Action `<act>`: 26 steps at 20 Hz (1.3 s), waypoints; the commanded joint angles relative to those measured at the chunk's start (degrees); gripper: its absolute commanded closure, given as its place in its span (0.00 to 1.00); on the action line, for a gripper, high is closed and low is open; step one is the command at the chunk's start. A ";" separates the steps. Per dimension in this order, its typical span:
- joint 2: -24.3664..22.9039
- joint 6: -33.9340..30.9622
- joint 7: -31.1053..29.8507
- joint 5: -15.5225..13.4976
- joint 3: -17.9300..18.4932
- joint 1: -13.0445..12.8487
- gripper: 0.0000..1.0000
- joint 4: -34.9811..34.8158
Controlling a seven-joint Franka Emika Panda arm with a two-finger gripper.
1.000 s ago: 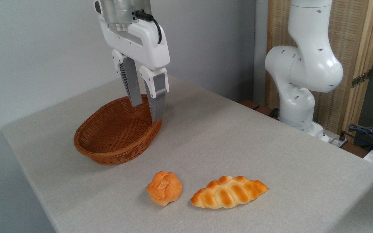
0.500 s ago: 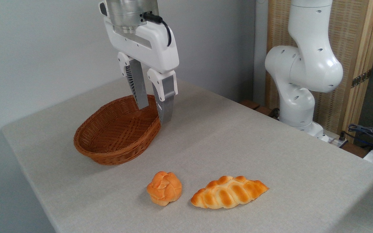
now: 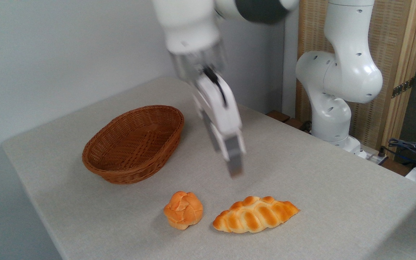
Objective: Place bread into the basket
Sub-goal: 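Lower the open gripper over the braided bread's middle and close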
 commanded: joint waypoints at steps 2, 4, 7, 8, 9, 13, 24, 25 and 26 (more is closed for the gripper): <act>-1.80 14.68 5.42 2.33 5.66 -0.44 0.00 -11.80; -1.54 18.82 5.78 2.42 5.66 -0.44 0.00 -14.71; -0.83 20.43 5.78 2.42 5.66 -0.44 0.00 -16.75; -0.66 20.34 5.69 2.42 5.66 -0.44 0.00 -16.75; -0.57 20.08 5.69 2.33 5.66 -0.44 0.00 -17.01; -0.22 20.08 5.69 1.89 5.66 -0.44 0.00 -17.10; 2.16 21.40 8.67 2.42 5.75 -0.44 0.79 -17.98; 2.16 21.39 8.85 2.42 5.92 -0.44 0.79 -17.98; 2.24 21.31 8.86 2.42 5.93 -0.44 0.79 -17.98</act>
